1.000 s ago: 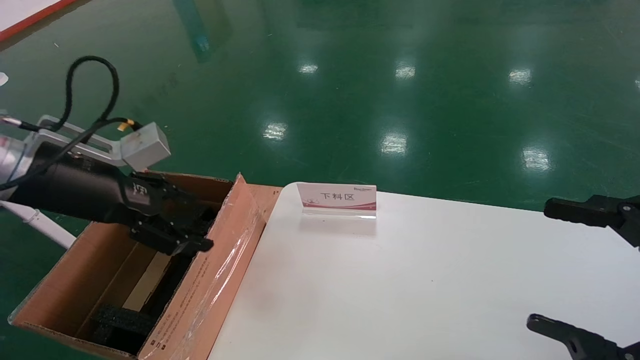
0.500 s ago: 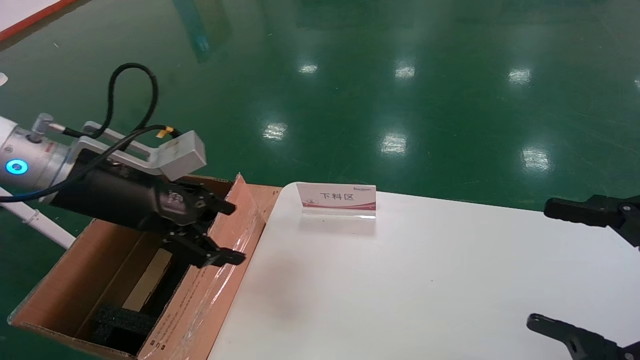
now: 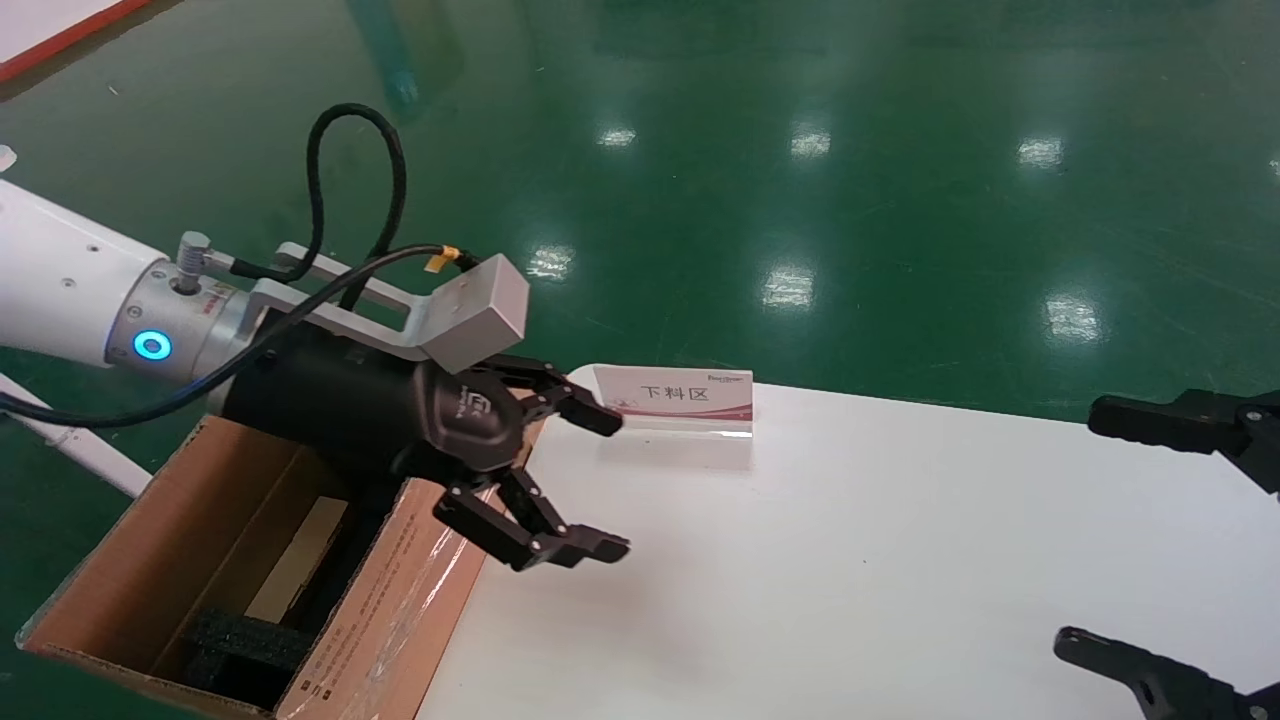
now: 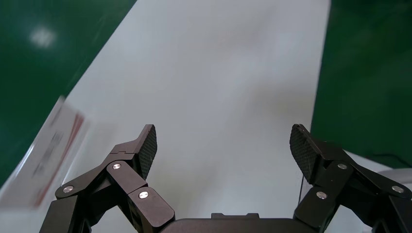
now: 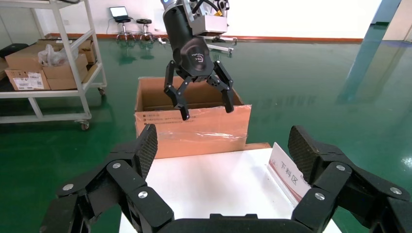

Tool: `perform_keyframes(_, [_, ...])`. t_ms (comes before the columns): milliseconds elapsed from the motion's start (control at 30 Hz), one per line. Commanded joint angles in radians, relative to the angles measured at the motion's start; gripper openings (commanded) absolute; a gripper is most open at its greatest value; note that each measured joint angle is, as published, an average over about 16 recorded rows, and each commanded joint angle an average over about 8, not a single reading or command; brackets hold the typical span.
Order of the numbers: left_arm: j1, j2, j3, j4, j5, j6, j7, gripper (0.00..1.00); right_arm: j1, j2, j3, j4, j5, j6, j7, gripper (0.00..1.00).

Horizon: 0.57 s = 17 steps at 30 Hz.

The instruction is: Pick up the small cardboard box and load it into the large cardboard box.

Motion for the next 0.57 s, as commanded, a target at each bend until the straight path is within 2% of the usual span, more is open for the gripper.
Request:
perform_keyframes(33, [0.051,0.007,-0.067,-0.007,-0.002,0.007,0.011,1.0,0.0,0.0,0.0,0.0,0.0,0.0,0.0,1.0])
perform_keyframes(467, [0.383,0.053,-0.503,-0.05,-0.018,0.056,0.083,1.0,0.0,0.0,-0.001,0.0,0.0,0.0,0.0,1.0])
perform_keyframes(567, [0.421,0.059,-0.554,-0.055,-0.02,0.061,0.092,1.0,0.0,0.0,-0.001,0.0,0.0,0.0,0.0,1.0])
